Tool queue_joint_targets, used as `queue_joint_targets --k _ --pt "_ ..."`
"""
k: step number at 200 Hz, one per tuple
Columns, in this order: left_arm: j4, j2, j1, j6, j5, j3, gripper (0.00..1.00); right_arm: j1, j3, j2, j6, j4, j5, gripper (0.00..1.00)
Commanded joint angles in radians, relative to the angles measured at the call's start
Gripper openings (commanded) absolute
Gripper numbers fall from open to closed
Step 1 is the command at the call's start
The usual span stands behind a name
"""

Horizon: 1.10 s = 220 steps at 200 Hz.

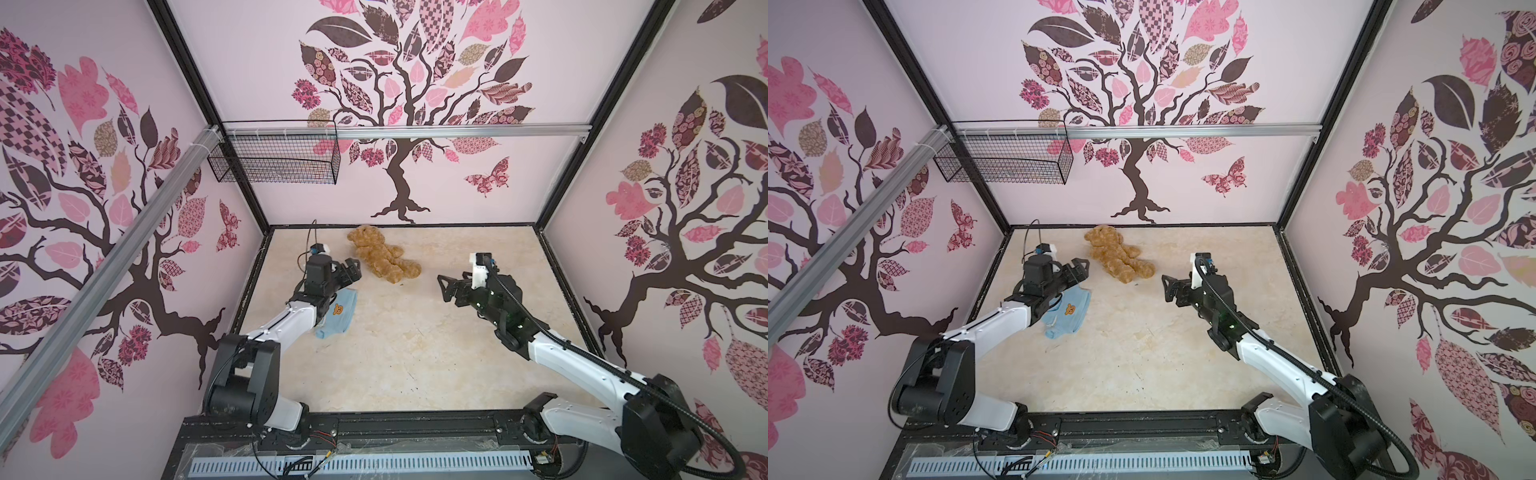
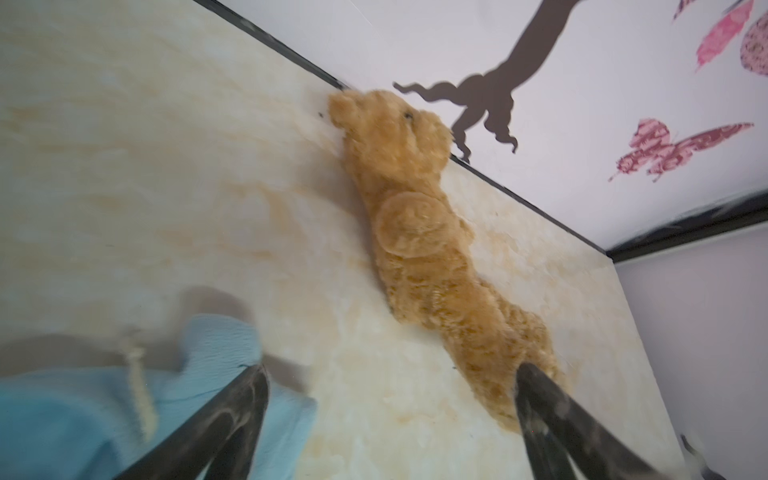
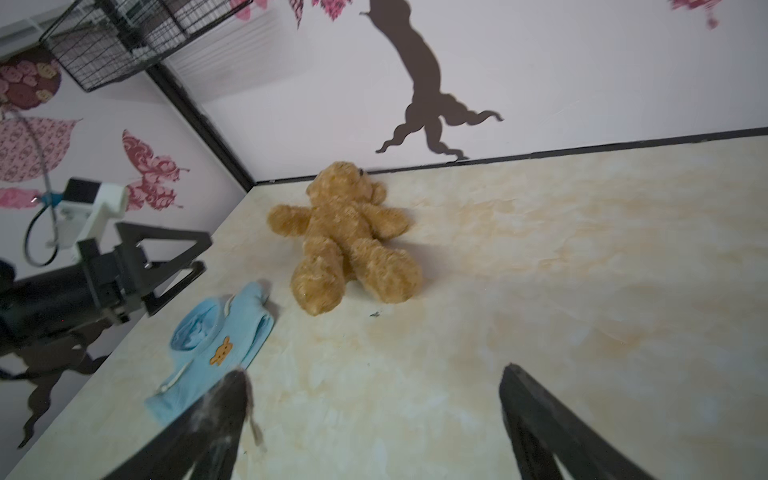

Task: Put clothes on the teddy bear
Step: 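Reach the left gripper to the teddy bear and grasp it while the right gripper approaches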

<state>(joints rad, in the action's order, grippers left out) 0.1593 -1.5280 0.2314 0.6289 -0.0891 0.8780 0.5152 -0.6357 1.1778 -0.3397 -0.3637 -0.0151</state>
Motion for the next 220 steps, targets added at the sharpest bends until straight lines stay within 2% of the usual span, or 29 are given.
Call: queue_joint_targets --k 1,44,80,120,135,143,165,182,220 --pt "-0.062 -0.107 0.033 0.046 -0.048 0.152 0.96 0.009 -0.021 0.048 -0.031 -0.004 -0.068 0.97" --pt "-0.172 -0.353 0.054 0.088 -0.051 0.394 0.97 0.012 0.005 0.015 -0.042 0.012 -0.071 0.99" --pt "-0.234 -0.485 0.057 0.085 0.007 0.529 0.97 0.012 0.037 -0.038 -0.037 0.031 -0.062 0.99" --pt "-0.256 -0.639 0.058 0.070 -0.027 0.687 0.97 0.012 0.049 -0.042 -0.034 0.042 -0.067 1.00" --pt "-0.257 -0.690 0.059 0.068 -0.057 0.732 0.92 0.012 0.051 -0.042 -0.034 0.047 -0.068 1.00" --pt "-0.249 -0.704 0.059 0.071 -0.074 0.741 0.86 0.012 0.051 -0.042 -0.032 0.051 -0.064 1.00" --pt "-0.156 -0.695 0.058 0.070 -0.140 0.707 0.68 0.012 0.041 -0.054 -0.013 0.086 -0.029 1.00" --pt "-0.013 -0.639 0.057 0.051 -0.209 0.626 0.55 0.011 0.030 -0.074 0.004 0.123 0.013 1.00" --pt "0.547 -0.407 0.060 0.057 -0.394 0.259 0.38 0.001 -0.030 -0.122 0.023 0.220 0.024 1.00"
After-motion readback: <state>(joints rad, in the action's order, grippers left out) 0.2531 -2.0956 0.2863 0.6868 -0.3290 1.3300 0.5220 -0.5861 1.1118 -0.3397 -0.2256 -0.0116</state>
